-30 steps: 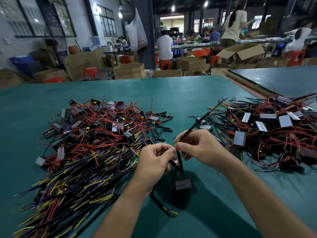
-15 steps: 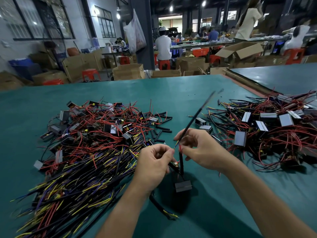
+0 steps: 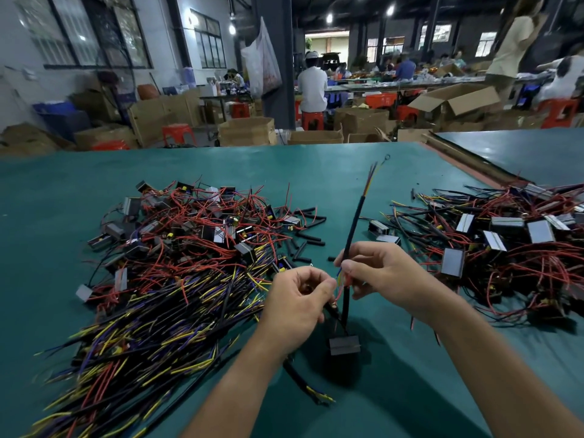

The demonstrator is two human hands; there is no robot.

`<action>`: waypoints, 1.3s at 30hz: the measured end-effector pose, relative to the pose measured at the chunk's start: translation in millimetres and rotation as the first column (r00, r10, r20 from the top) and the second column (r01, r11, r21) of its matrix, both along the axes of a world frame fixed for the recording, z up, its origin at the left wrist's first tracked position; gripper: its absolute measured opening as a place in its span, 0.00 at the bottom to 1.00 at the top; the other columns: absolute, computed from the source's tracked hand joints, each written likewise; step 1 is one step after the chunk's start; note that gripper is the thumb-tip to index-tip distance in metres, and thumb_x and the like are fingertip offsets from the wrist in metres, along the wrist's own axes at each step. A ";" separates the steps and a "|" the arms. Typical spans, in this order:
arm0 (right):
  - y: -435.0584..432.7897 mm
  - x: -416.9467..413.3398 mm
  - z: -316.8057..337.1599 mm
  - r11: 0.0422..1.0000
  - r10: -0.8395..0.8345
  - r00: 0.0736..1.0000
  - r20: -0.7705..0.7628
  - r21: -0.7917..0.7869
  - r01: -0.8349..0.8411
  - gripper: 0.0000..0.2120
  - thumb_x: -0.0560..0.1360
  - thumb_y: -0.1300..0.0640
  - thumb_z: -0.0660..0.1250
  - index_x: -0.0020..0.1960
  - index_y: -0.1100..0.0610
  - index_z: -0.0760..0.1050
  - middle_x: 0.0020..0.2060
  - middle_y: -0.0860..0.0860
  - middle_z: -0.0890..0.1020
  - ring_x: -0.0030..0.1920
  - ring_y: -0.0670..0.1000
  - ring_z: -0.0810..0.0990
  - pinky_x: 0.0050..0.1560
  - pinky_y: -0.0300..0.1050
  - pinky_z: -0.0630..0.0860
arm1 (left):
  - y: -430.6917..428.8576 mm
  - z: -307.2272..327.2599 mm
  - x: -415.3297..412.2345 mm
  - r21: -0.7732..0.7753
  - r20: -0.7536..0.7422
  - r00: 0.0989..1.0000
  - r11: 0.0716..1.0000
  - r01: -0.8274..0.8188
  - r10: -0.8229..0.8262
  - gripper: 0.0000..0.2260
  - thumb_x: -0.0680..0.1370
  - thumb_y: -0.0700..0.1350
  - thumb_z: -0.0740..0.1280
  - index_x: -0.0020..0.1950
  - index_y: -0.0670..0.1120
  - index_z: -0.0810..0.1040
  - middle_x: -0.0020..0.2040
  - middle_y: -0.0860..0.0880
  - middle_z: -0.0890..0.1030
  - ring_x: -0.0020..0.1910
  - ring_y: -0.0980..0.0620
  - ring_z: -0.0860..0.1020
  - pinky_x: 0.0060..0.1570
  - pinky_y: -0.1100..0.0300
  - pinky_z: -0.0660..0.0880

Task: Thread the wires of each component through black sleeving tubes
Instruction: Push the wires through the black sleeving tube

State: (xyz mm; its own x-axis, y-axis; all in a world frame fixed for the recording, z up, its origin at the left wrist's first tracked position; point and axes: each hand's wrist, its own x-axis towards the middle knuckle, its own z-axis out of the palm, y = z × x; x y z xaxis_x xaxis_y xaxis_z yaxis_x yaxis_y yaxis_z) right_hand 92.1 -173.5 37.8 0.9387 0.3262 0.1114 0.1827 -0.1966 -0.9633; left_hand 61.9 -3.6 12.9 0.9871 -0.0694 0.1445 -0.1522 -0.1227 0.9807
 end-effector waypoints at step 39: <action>6.1 -10.5 15.1 0.950 -0.135 0.986 0.095 0.297 0.101 0.05 0.74 0.70 0.68 0.43 0.63 0.77 0.33 0.58 0.82 0.25 0.48 0.73 0.30 0.40 0.75 | -23.1 3.8 -7.4 -0.300 0.016 1.000 0.954 0.016 -0.011 0.04 0.74 0.34 0.71 0.40 0.42 0.82 0.24 0.57 0.77 0.20 0.65 0.69 0.23 0.76 0.64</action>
